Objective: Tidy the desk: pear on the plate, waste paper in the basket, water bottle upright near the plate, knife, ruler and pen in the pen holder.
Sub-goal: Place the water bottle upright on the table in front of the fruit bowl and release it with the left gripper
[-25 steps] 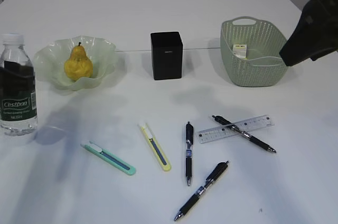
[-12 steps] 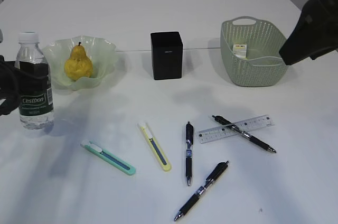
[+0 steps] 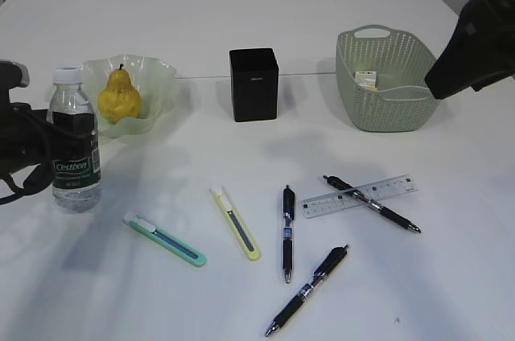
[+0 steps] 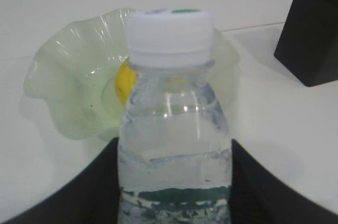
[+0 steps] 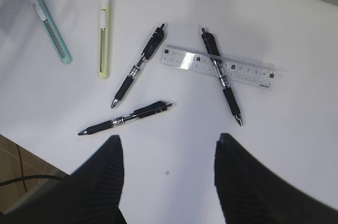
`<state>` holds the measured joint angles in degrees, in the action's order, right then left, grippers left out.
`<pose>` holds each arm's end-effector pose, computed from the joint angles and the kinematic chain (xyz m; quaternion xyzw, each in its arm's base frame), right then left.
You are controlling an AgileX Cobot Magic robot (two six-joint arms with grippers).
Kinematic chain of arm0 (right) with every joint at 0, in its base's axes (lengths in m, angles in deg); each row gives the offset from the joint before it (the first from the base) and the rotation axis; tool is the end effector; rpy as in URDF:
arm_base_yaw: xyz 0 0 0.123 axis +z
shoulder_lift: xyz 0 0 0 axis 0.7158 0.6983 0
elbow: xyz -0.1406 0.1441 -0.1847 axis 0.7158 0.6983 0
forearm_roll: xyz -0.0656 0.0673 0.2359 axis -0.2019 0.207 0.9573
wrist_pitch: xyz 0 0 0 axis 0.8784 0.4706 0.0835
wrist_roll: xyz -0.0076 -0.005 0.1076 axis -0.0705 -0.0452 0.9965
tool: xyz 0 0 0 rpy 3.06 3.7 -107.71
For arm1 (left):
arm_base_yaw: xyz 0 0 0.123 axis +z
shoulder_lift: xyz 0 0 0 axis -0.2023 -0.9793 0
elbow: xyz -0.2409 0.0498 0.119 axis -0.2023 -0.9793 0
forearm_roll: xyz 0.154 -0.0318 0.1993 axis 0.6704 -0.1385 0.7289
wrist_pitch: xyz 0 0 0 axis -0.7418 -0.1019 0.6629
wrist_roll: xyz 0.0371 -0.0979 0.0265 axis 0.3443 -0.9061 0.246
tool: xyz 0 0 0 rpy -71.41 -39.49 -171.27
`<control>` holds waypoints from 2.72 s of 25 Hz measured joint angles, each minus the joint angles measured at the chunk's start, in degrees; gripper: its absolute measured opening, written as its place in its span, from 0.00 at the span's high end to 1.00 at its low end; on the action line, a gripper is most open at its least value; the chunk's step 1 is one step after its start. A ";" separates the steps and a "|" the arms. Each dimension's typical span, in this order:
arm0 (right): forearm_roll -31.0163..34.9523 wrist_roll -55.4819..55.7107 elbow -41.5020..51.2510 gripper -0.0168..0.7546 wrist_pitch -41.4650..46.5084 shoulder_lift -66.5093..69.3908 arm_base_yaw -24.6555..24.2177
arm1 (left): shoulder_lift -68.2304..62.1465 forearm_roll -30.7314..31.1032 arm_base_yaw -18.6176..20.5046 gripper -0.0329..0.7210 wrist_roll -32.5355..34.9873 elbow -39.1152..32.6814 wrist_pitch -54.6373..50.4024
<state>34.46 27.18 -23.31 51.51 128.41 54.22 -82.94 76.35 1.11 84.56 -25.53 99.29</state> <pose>0.2682 0.0709 0.3306 -0.2023 0.9461 0.1324 0.2156 0.3228 -0.0612 0.1324 0.0590 0.8170 -0.0700 0.5693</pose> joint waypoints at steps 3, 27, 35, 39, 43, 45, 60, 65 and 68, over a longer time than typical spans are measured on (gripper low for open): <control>0.00 0.00 0.00 0.41 0.00 0.00 0.00 | -1.55 0.02 0.00 0.47 -0.09 0.00 2.73; 0.00 0.00 0.00 0.41 0.00 0.00 0.00 | -3.55 0.13 0.00 0.47 -0.13 0.59 5.15; 0.00 0.00 0.00 0.41 0.00 0.00 0.00 | -3.55 0.35 0.00 0.42 -0.92 0.68 4.63; 0.00 0.00 0.00 0.41 0.00 0.00 0.00 | -3.55 0.35 0.00 0.41 -1.00 0.68 4.54; 0.00 -0.04 0.00 0.41 0.00 0.00 0.00 | -3.55 0.35 0.00 0.39 -1.14 0.94 3.85; 0.00 -0.04 0.00 0.41 0.00 0.00 0.00 | -3.55 0.35 0.00 0.38 -1.14 1.03 3.46; 0.00 -0.04 0.00 0.41 -0.10 0.00 0.00 | -3.55 0.66 0.00 0.32 -3.40 1.19 0.86; 0.03 -0.04 0.00 0.41 -0.22 0.00 0.00 | -3.55 0.79 0.00 0.24 -3.95 1.18 -2.98; 0.13 -0.04 0.00 0.41 -0.22 0.00 0.00 | -3.59 0.91 0.00 0.21 -3.97 0.87 -6.63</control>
<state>34.58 27.14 -23.31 51.28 128.41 54.22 -86.52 77.26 1.11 80.59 -24.67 92.66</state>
